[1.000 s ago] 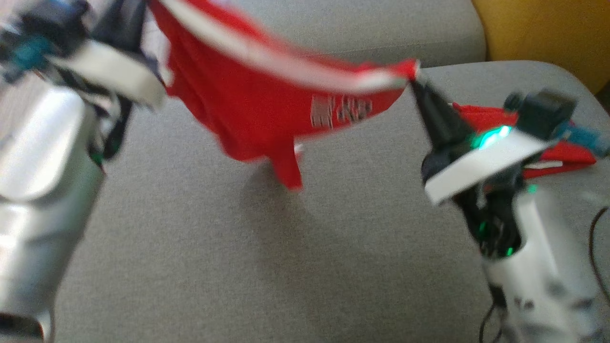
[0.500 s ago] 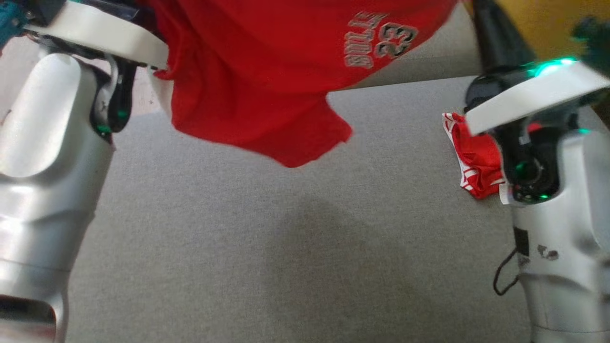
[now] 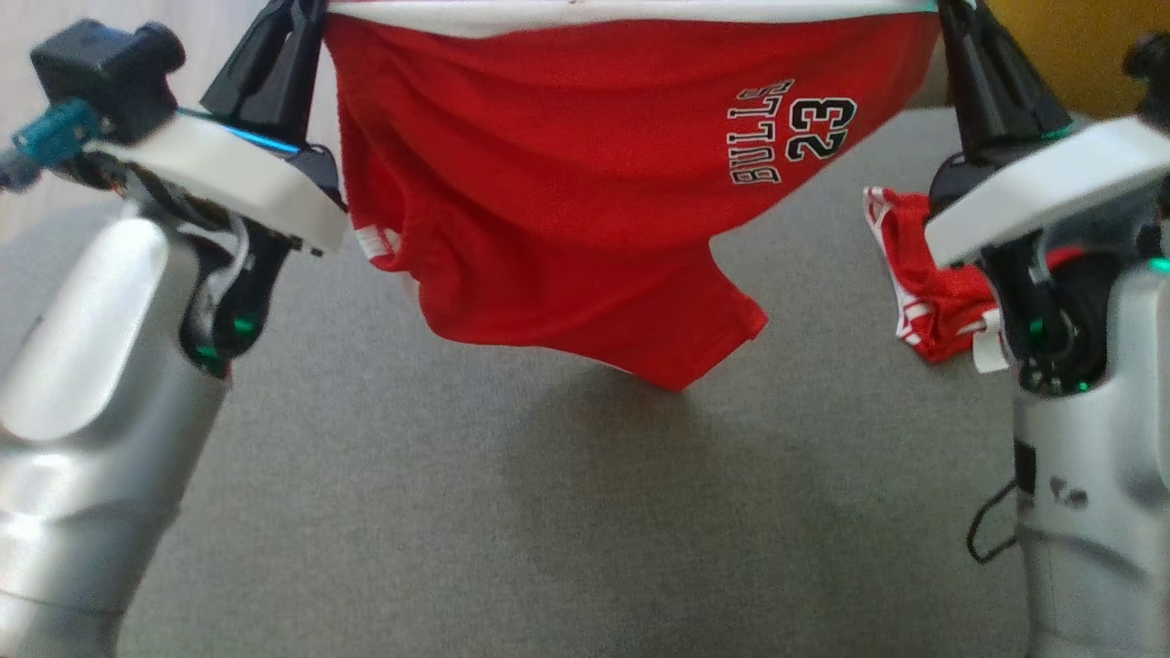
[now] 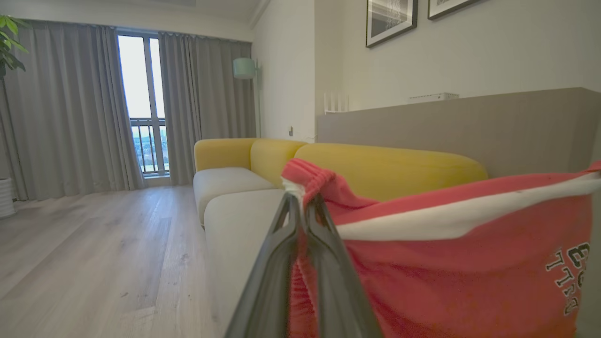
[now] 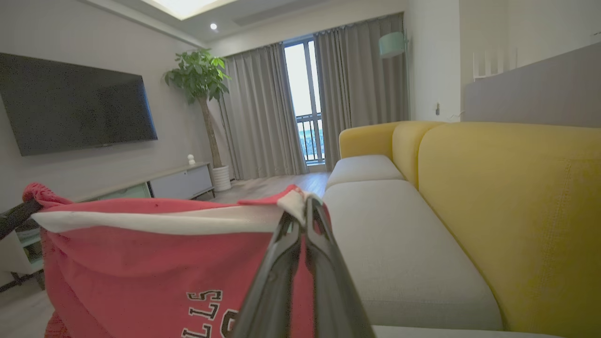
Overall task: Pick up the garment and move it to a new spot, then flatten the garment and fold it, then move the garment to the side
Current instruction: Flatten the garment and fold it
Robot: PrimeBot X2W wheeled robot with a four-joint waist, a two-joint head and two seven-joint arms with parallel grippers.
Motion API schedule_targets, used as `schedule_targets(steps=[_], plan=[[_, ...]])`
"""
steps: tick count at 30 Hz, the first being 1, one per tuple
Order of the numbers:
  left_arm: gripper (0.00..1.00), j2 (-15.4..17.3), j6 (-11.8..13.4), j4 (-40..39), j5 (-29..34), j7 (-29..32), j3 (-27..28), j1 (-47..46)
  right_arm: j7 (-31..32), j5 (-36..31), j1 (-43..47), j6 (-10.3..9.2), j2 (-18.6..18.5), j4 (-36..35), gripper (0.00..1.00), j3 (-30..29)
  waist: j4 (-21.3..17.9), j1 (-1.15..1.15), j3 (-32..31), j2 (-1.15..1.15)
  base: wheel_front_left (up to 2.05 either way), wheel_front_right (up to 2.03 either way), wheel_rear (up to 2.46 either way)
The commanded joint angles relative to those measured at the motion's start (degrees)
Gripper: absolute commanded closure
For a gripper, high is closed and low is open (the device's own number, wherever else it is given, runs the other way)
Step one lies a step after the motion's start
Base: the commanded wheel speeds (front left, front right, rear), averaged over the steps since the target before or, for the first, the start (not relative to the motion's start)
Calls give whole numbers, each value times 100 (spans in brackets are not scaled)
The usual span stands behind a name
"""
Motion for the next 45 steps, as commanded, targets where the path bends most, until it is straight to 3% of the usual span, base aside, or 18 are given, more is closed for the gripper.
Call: schedule_targets(steps=[1, 5, 10, 15, 20, 27, 31, 39, 45], plan=[[100, 282, -34, -150, -62, 155, 270, -494, 65, -122, -521, 40, 67, -102, 100, 79, -25, 1, 350, 0, 0, 0, 0], [100, 388, -226, 147, -108, 573, 214, -1074, 92, -408, -1362, 40, 67, 460, 100, 91, -76, 1, 1059, 0, 0, 0, 0], [100, 390, -387, 1010, -101, 706, 301, -2222, -288, -799, -2913, 40, 67, 1711, 100, 22, -160, 1, 1993, 0, 0, 0, 0], [100, 468, -455, 1943, 424, 45, 301, -3522, -1306, -1443, -4491, 40, 67, 3106, 100, -292, -176, 1, 2651, 0, 0, 0, 0], [100, 259, -541, 2748, 521, -821, 291, -4164, -2162, -1824, -5173, 40, 67, 4359, 100, -598, -108, 1, 2888, 0, 0, 0, 0], [100, -176, -606, 3426, 325, -1544, -323, -3678, -2359, -2162, -4859, 40, 59, 5801, 100, -211, 78, 1, 2921, 0, 0, 0, 0], [100, -144, -608, 3359, 181, -1648, -901, -3179, -2268, -2150, -4594, 40, -12, 6287, 100, 152, 123, 1, 2789, 0, 0, 0, 0], [100, 395, -610, 2901, -278, -1635, -2522, -1887, -1643, -1380, -3747, 40, -311, 7114, 100, 1583, 161, 1, 2135, 0, 0, 0, 0], [100, 760, -610, 2559, -426, -1677, -3361, -1237, -1004, -280, -2943, 40, -723, 6697, 100, 2810, 153, 1, 1595, 0, 0, 0, 0]])
